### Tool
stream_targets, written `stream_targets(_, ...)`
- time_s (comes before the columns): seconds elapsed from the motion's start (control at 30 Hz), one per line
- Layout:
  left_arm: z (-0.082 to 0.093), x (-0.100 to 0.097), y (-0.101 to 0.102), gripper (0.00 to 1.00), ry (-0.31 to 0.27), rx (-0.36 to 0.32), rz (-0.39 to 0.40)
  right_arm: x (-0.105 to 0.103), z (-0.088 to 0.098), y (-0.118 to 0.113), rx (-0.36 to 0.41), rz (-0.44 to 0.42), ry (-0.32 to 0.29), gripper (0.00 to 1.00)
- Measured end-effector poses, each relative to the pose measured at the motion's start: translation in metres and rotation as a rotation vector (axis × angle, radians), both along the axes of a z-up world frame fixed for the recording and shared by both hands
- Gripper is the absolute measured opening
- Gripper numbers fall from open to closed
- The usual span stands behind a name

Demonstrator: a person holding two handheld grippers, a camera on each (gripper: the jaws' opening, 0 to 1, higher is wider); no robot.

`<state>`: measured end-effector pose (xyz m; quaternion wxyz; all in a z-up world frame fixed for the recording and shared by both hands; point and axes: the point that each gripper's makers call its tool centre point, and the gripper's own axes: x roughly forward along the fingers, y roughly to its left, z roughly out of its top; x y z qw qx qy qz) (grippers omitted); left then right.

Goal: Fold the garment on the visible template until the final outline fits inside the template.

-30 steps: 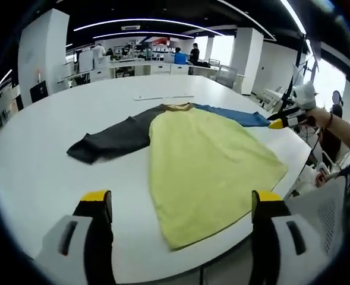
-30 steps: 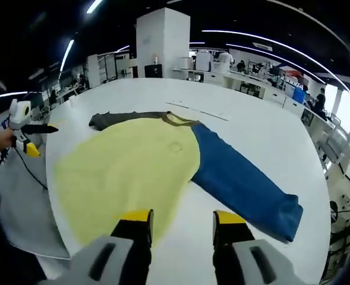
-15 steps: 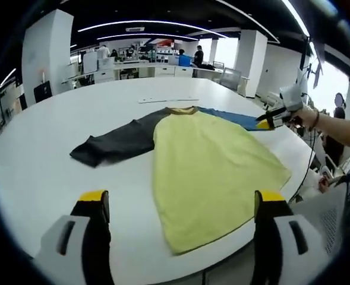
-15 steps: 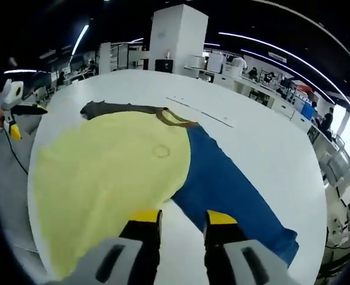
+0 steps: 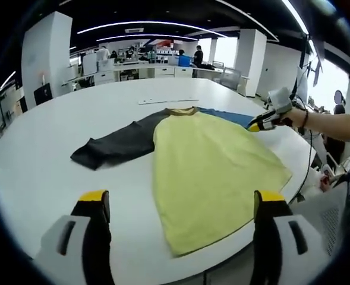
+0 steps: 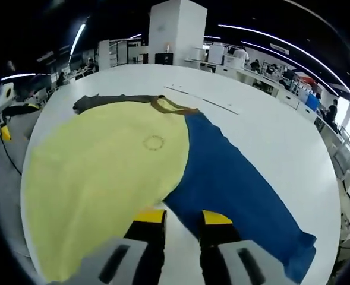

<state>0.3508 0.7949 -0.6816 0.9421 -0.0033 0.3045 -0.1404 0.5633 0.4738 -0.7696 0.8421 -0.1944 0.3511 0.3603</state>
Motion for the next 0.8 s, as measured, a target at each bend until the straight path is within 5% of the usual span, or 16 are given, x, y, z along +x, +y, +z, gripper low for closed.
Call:
stream_targets(0.13, 0.001, 0.0, 0.004, 0.96, -0.001, -0.001, 0.014, 0.004, -0.002, 0.0, -0.015, 0.012, -0.009, 0.0)
stream_targets(0.8, -0.002, -0.002, 0.005, 0.94, 0.008, 0.001, 0.014, 0.033, -0.001, -0.021, -0.011, -0.129, -0.016, 0.0)
